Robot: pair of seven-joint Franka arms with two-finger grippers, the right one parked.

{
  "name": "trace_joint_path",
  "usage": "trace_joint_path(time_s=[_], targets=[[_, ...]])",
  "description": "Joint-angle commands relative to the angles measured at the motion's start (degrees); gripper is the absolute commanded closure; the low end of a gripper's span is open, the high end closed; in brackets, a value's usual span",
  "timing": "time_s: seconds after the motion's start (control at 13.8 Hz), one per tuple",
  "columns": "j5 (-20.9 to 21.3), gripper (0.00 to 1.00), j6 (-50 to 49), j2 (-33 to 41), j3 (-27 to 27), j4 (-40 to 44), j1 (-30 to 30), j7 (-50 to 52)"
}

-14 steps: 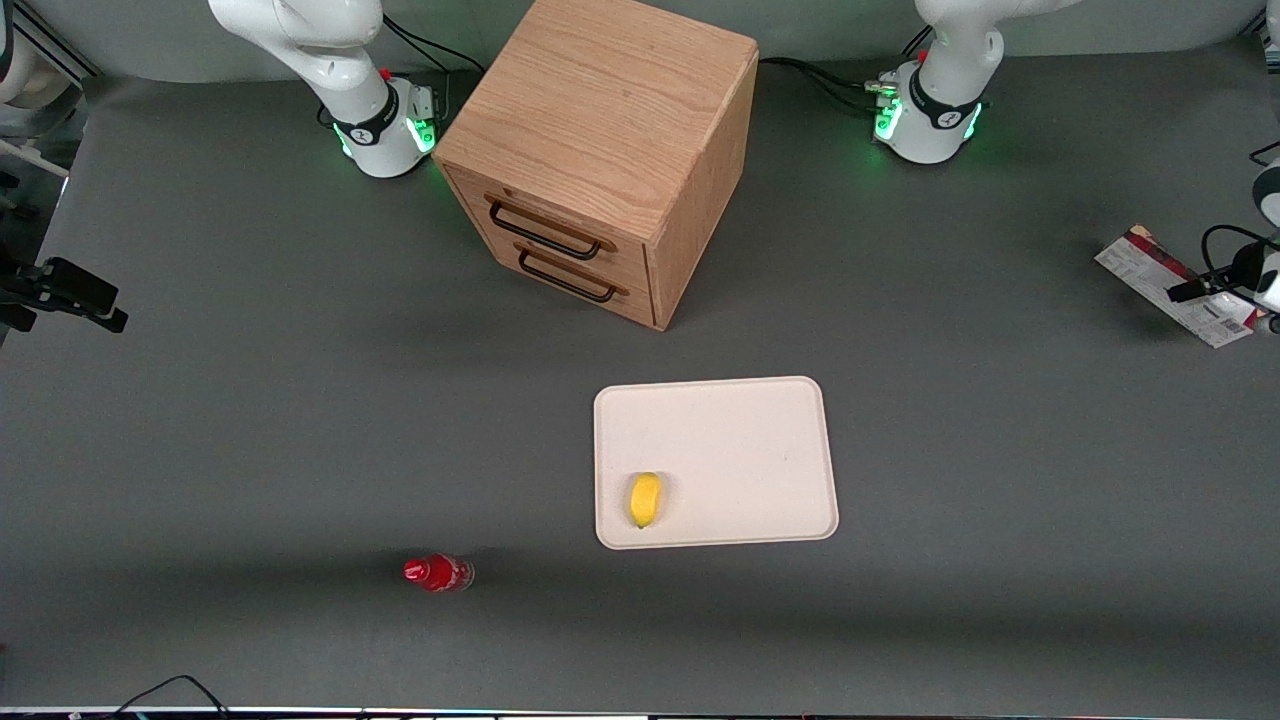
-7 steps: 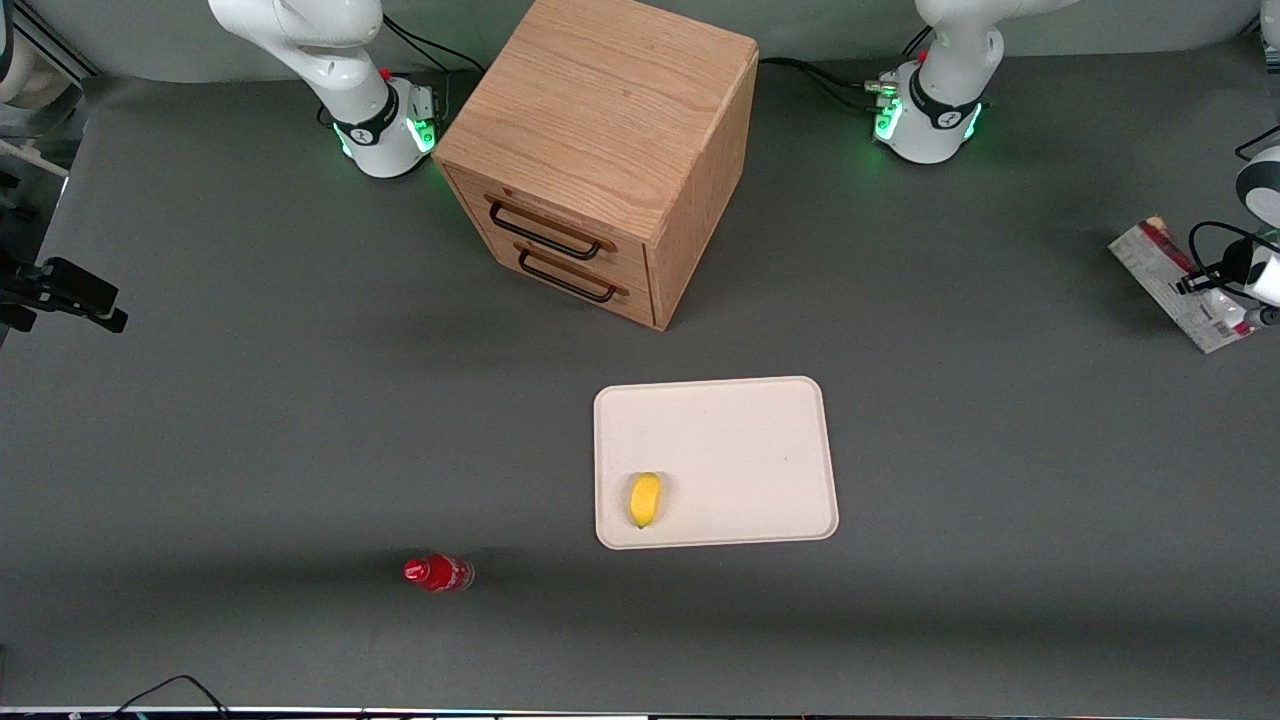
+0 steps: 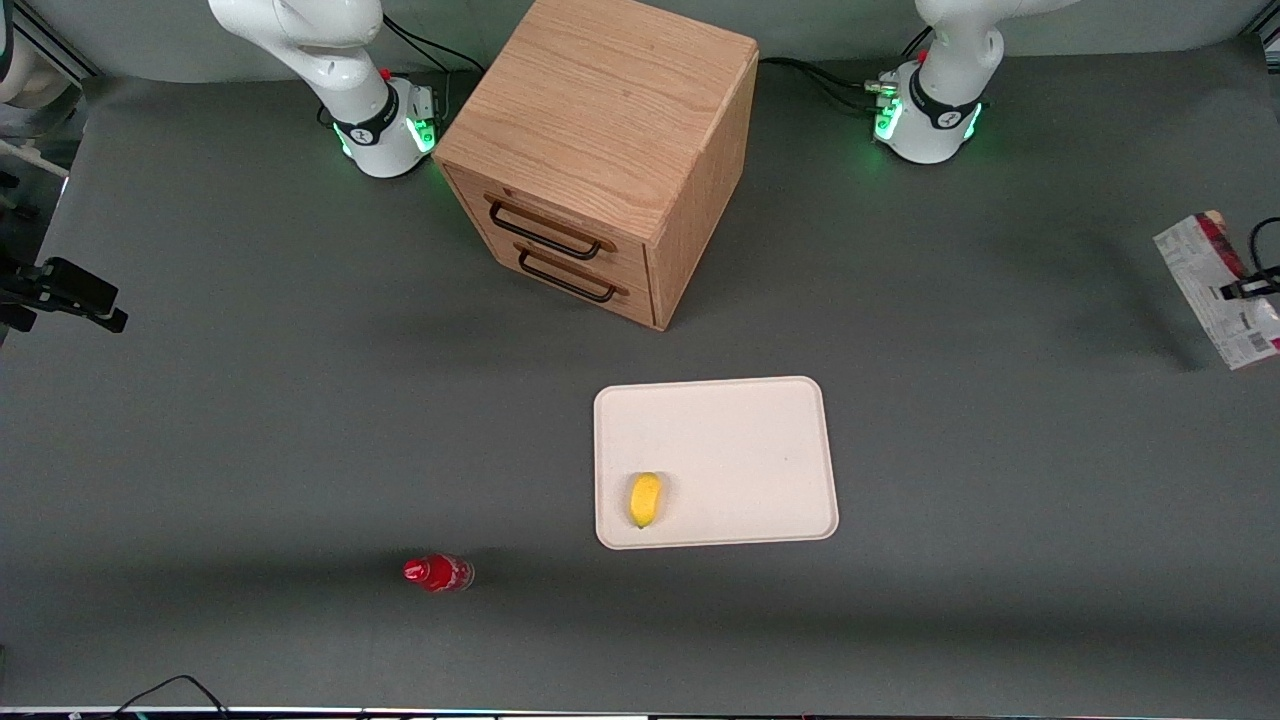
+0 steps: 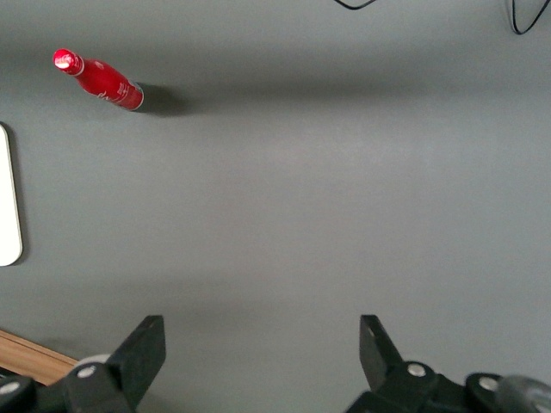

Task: Place red cookie box on tray
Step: 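Carry the held cookie box over to the white tray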

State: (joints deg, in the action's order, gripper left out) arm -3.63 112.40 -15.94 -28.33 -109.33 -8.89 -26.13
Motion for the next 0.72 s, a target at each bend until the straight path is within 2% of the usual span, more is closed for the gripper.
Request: trace_joint_path(time_s=[0.0,0.14,0.36,0.65], targets=[[0.11,1.0,-15.49,0.64,4.32,14.27,0.45,-0.76],[0.2,1.0,-23.68,0.56,9.32,23.59,0.54,-0.06],[0.02,1.0,-29.33,0.47,17.93,32.14,0.45,1.34],[-0.15,1.0,-29.08,0.56,32.86,34.27,0.54,18.28]])
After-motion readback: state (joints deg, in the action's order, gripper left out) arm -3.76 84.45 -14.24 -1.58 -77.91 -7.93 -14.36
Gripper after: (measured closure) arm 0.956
